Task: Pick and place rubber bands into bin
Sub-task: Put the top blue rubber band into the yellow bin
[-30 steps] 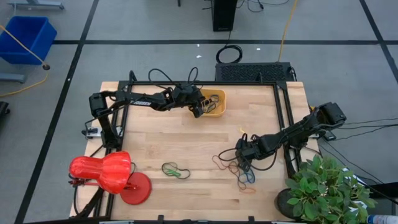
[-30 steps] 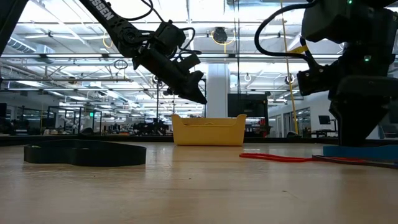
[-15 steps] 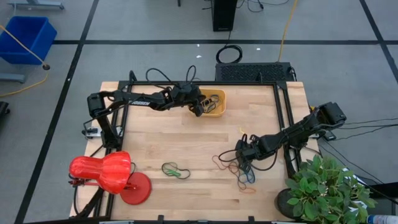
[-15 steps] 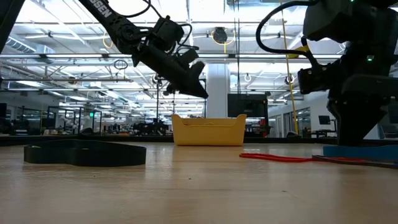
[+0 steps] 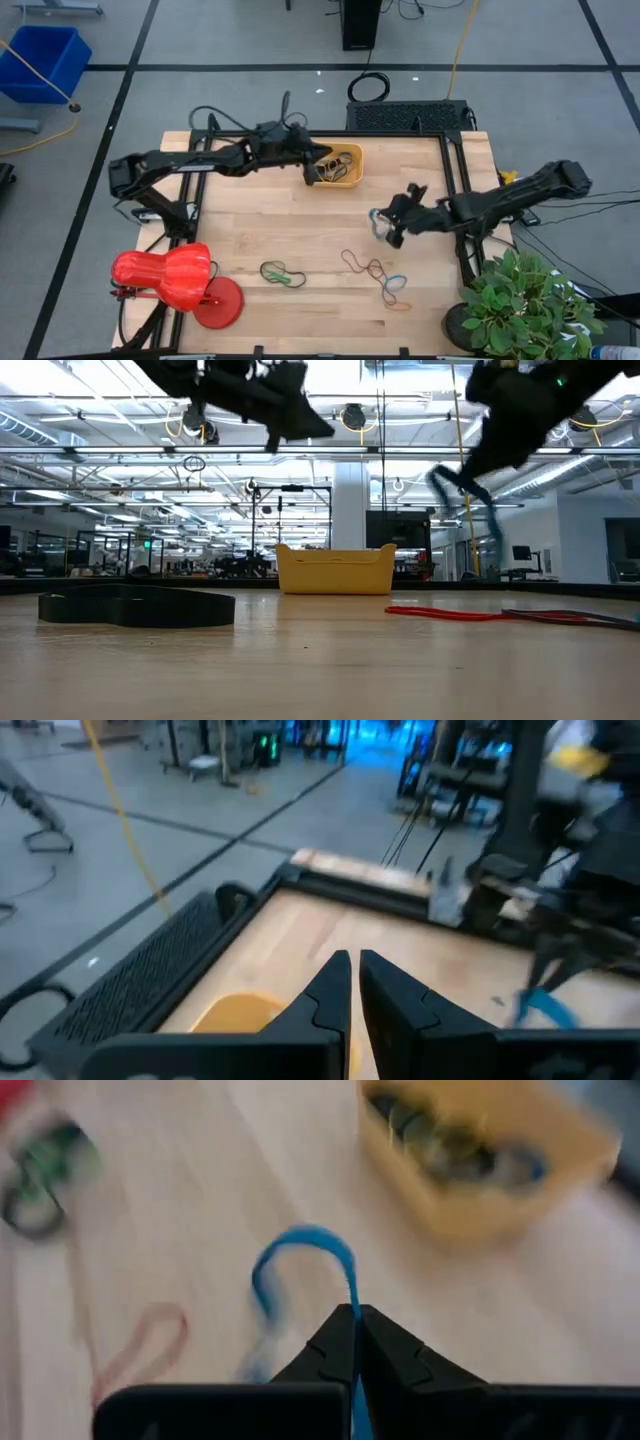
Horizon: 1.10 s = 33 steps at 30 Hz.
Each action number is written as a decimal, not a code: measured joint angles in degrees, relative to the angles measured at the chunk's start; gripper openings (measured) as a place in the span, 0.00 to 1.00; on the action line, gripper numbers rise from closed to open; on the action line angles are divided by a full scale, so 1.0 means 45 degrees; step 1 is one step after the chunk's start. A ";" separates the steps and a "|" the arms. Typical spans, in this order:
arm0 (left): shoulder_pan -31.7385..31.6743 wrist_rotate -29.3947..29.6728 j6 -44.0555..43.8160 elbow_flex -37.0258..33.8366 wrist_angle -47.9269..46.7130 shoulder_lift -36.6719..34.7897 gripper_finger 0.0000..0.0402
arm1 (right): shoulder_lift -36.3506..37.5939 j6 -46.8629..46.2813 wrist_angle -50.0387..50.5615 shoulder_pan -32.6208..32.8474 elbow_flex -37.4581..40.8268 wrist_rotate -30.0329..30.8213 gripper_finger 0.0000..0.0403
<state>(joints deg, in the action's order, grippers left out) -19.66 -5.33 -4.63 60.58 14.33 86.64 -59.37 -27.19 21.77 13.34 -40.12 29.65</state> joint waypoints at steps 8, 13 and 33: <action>0.0720 -0.0002 -0.0235 0.0019 -0.1072 -0.1464 0.08 | 0.0801 0.5915 -0.5877 -0.1940 -0.0019 0.0009 0.00; 0.1086 -0.0061 -0.0688 0.0016 -0.2740 -0.1934 0.08 | 0.0256 0.7755 -0.9277 -0.3563 -0.0061 -0.1521 0.00; 0.1747 -0.0037 -0.1033 0.0010 -0.5852 -0.2032 0.08 | -0.6221 0.8402 -0.9538 -0.7827 -0.3026 -0.4653 0.00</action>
<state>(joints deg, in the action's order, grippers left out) -11.80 -5.50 -9.27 60.62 -12.01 77.49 -87.37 10.61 -21.15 -21.88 -53.74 8.71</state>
